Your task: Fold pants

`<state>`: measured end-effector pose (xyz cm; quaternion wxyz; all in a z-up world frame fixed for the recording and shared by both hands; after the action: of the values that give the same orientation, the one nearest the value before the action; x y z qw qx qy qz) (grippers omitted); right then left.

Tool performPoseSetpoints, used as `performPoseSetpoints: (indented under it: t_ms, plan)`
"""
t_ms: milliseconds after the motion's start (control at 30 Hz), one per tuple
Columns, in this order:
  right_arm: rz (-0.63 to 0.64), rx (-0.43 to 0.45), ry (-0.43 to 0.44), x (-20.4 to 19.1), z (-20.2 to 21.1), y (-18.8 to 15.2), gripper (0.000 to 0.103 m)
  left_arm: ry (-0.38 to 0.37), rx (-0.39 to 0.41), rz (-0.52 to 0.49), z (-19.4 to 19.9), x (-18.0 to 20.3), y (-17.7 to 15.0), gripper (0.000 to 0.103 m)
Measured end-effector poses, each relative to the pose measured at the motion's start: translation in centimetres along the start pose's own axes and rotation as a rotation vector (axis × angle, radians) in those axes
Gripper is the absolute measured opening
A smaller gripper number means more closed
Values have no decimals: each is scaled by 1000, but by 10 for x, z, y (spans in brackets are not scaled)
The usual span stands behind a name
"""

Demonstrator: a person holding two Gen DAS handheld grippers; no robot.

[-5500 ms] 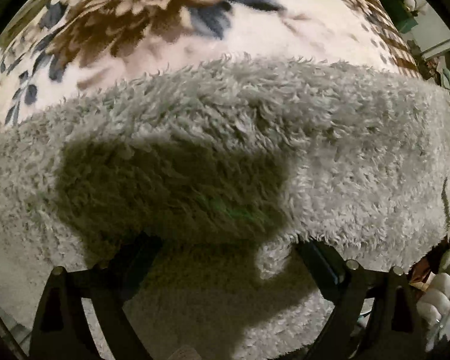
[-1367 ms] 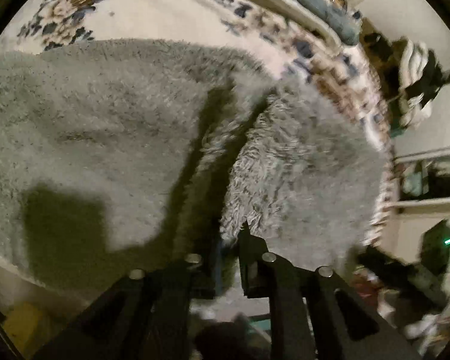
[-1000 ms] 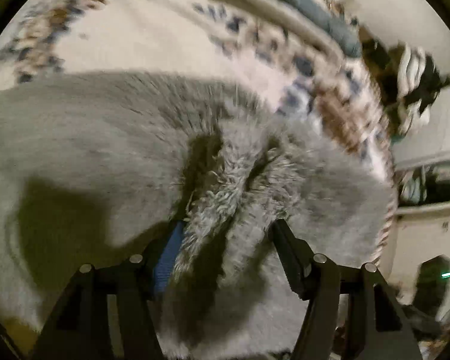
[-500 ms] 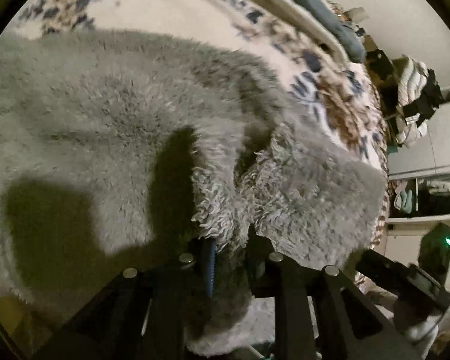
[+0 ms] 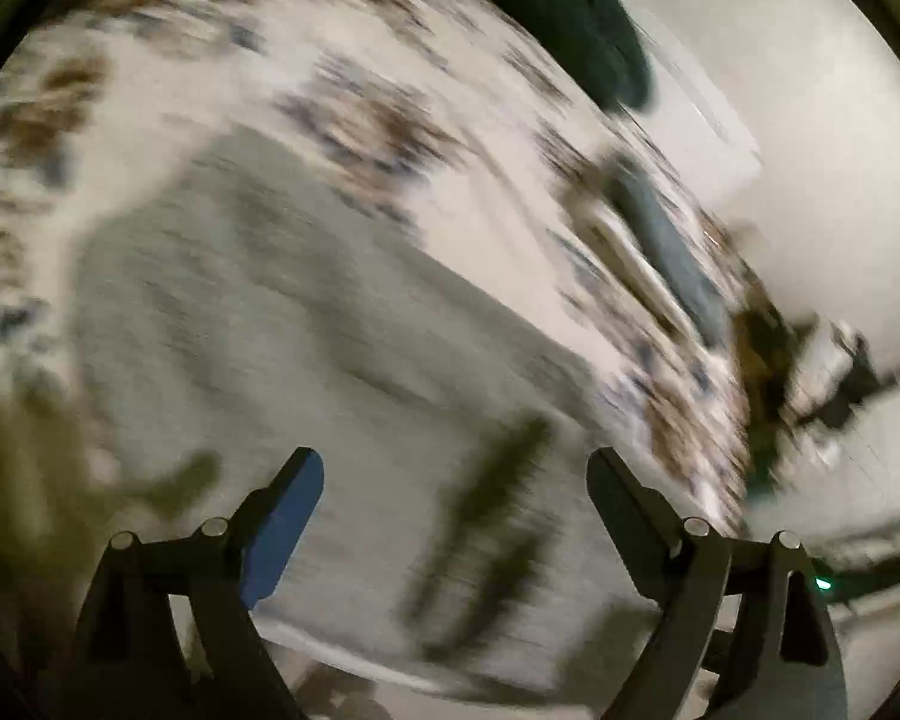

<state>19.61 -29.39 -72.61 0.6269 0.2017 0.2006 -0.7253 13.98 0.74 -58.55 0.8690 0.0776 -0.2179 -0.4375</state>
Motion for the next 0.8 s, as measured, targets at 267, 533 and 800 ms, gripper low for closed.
performPoseSetpoints:
  t_ms: [267,533,800]
  plan:
    - [52,-12,-3,-39,-21,13,85,131,5,288,-48,-142,36,88]
    - [81,-46,-37,-66,-58,25,85,71,170,229,-14,-132,69,11]
    - [111,-83,-68,-78,-83,24,85,140,42,276,-63,-169,80,14]
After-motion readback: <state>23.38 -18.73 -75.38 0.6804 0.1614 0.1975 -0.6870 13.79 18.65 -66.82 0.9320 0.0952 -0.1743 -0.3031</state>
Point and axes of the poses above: each gripper's, at about its wrist camera, not at the fingertips, and z roughly against the way its jaws point, x to its right, y to its top, the point moved 8 cm from there along -z, roughly the way its jaws point, and after that the axes turned 15 degrees about y, right-handed, at the moved point
